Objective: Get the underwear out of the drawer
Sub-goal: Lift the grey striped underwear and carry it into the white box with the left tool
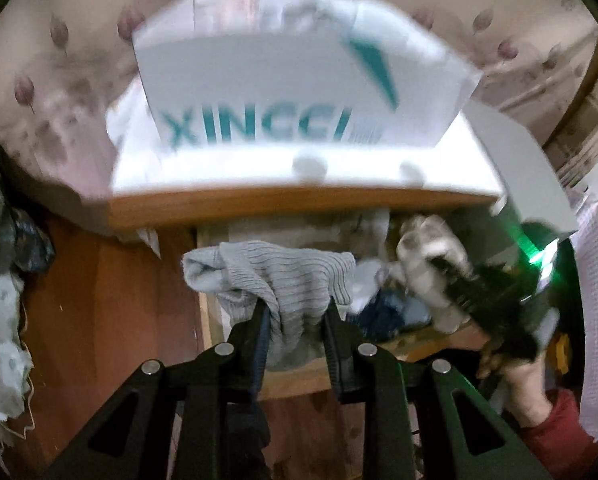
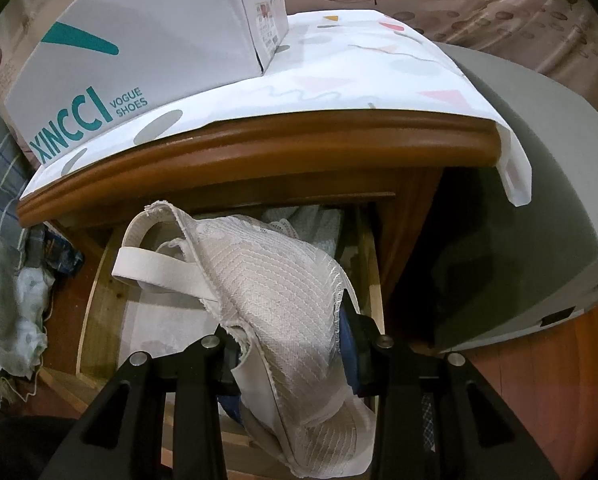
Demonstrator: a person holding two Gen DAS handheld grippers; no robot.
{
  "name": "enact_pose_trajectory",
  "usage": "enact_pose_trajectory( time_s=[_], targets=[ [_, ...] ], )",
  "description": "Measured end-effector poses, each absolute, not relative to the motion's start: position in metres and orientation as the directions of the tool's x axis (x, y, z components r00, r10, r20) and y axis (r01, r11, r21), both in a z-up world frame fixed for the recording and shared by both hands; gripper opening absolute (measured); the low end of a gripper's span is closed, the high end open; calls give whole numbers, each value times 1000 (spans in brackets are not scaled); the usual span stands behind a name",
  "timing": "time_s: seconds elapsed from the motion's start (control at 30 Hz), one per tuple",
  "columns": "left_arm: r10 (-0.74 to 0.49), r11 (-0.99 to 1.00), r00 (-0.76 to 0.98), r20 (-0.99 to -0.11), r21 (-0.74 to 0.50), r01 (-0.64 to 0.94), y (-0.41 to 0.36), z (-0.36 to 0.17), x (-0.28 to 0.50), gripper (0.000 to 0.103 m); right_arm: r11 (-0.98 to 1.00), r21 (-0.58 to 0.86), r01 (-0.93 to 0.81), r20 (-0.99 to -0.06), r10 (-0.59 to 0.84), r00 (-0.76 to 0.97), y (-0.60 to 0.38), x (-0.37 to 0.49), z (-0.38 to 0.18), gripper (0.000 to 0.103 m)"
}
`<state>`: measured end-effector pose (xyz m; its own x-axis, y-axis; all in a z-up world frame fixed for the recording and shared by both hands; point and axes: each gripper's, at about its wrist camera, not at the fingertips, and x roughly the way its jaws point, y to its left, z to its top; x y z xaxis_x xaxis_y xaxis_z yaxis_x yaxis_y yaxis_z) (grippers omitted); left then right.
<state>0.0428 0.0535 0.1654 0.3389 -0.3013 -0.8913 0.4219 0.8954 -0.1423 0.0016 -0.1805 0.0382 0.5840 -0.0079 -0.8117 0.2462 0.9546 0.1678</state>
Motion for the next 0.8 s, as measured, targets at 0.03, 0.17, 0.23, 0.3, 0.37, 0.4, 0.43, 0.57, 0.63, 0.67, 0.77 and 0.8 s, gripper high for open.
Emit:
enact_pose_trajectory(
  time_s=[0.03, 0.17, 0.23, 0.3, 0.37, 0.4, 0.43, 0.57, 0.63, 0.67, 0.77, 0.8],
  targets=[
    [-308, 894, 359, -881, -140, 425, 55, 177, 43, 25, 955, 166, 246, -812, -9, 583, -181, 2, 38, 33],
    [-332, 891, 455, -826, -115, 440, 57, 235, 48, 25, 956, 168, 241, -811, -5, 585, -180, 3, 38, 33],
    [-326, 896, 517, -791, -84, 436, 58, 266, 57, 25, 957, 169, 236, -811, -1, 586, -179, 3, 37, 33],
    [-301, 913, 582, -755, -51, 406, 58, 293, 72, 25, 958, 167, 233, -811, -1, 585, -178, 2, 37, 33],
    [-271, 919, 630, -728, 0, 395, 53, 311, 89, 25, 958, 168, 231, -811, 1, 585, -177, 2, 37, 33],
    [-247, 923, 657, -712, 34, 384, 47, 316, 98, 25, 959, 164, 229, -811, -1, 585, -177, 2, 37, 33],
    [-231, 924, 668, -707, 55, 378, 44, 318, 107, 25, 960, 160, 228, -811, -4, 585, -176, 2, 37, 33],
    [-202, 932, 661, -723, 65, 356, 32, 314, 156, 25, 963, 158, 220, -810, -1, 587, -176, 1, 38, 33],
    [-192, 937, 650, -735, 59, 344, 27, 301, 180, 25, 962, 162, 218, -809, 3, 587, -177, 1, 37, 33],
    [-184, 937, 641, -746, 64, 344, 23, 294, 189, 25, 962, 165, 218, -810, 6, 586, -177, 1, 37, 33],
    [-158, 944, 645, -747, 76, 320, 18, 278, 220, 25, 959, 177, 221, -811, 16, 584, -179, 2, 37, 33],
    [-158, 945, 641, -751, 73, 319, 17, 273, 227, 25, 958, 180, 223, -811, 17, 584, -180, 1, 37, 33]
  ],
)
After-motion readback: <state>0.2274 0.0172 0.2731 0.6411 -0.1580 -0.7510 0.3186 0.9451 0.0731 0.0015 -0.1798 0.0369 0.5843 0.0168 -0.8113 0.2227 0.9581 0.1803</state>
